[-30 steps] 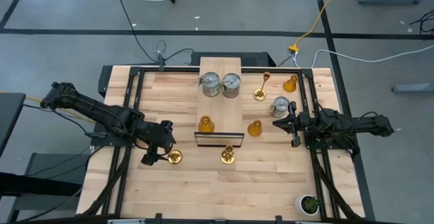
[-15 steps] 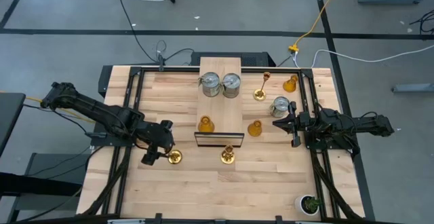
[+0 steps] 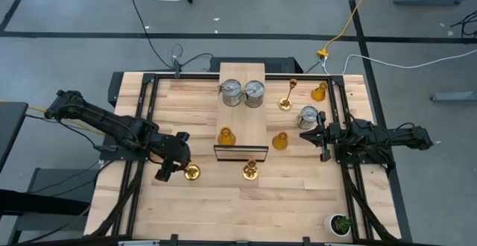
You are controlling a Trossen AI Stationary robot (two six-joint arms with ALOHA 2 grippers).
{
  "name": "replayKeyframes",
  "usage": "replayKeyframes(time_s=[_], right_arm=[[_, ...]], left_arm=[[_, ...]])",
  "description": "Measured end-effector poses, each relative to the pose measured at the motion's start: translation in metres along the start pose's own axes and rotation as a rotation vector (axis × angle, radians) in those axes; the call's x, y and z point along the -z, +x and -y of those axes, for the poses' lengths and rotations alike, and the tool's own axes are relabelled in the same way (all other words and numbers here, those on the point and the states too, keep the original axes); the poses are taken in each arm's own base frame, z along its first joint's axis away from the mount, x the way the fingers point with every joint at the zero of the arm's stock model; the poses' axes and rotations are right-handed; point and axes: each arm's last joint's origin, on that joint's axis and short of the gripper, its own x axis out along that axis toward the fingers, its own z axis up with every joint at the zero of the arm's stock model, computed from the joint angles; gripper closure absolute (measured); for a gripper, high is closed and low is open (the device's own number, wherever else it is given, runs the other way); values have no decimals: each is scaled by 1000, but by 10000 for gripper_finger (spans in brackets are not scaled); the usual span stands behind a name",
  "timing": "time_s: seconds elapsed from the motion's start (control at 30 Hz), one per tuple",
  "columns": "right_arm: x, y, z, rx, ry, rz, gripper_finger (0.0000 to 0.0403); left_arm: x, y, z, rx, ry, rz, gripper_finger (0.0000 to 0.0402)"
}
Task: Pick & Place candle stick holders
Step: Put the bottom left gold candle holder on the shelf
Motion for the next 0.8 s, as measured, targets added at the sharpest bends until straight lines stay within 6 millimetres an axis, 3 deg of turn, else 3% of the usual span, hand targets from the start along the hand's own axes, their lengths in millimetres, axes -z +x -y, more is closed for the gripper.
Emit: replayKeyframes(time_s=[0.8], right_arm=[[0, 0, 0, 0, 0, 0, 376]], left_arm=[[0, 0, 0, -12, -14, 3, 235]])
